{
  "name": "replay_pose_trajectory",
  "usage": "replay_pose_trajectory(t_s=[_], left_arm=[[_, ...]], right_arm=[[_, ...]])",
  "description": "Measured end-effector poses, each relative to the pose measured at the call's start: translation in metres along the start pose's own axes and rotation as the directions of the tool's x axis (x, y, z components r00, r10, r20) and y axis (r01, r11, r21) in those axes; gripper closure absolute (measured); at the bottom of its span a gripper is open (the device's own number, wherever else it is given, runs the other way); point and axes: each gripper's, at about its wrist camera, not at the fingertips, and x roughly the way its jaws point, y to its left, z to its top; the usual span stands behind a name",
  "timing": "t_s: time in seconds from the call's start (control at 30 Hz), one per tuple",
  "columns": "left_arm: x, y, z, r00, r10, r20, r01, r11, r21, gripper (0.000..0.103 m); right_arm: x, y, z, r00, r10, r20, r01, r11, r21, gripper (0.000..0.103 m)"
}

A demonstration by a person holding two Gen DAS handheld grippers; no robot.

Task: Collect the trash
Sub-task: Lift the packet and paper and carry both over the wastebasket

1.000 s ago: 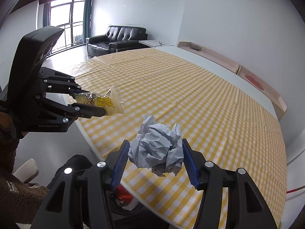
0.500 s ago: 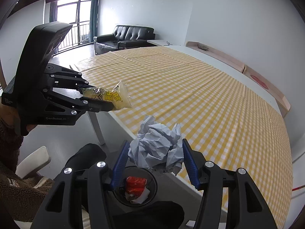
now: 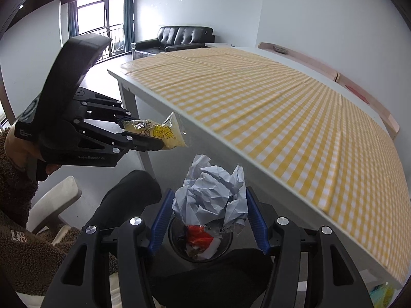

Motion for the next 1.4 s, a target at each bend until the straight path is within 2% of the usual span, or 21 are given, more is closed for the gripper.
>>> replay_pose_trajectory(t_s=[0.17, 0.33, 0.73, 0.97, 1.13, 1.23, 1.4], left_arm=[[0.023, 0.002, -0.022, 0.999, -0.017, -0.047, 0.016, 1.000, -0.013, 0.077], [0.051, 0.000, -0.039, 0.995, -0.034, -0.094, 0.032, 0.999, -0.024, 0.077], [0.147, 0.014, -0.067, 0.965, -0.082, -0.251, 0.068, 0.996, -0.063, 0.077], [0.202, 0.024, -0.077, 0.936, -0.114, -0.332, 0.089, 0.992, -0.089, 0.077], [0.235, 0.028, -0.082, 0.917, -0.137, -0.375, 0.108, 0.989, -0.097, 0.077], [0.257, 0.031, -0.087, 0.898, -0.158, -0.411, 0.127, 0.987, -0.101, 0.077], [0.296, 0.028, -0.096, 0.851, -0.172, -0.496, 0.143, 0.985, -0.096, 0.077]], right_arm=[[0.018, 0.003, -0.017, 0.999, 0.028, -0.021, -0.028, 1.000, 0.014, 0.044], [0.046, 0.005, -0.037, 0.999, 0.022, -0.033, -0.021, 0.999, 0.025, 0.044], [0.153, -0.012, -0.063, 0.984, 0.088, -0.157, -0.078, 0.995, 0.067, 0.044], [0.213, -0.027, -0.069, 0.968, 0.125, -0.215, -0.105, 0.989, 0.103, 0.044], [0.250, -0.038, -0.076, 0.945, 0.159, -0.284, -0.130, 0.984, 0.118, 0.044], [0.271, -0.046, -0.082, 0.932, 0.178, -0.316, -0.143, 0.981, 0.130, 0.044], [0.293, -0.062, -0.092, 0.912, 0.182, -0.368, -0.139, 0.980, 0.142, 0.044]])
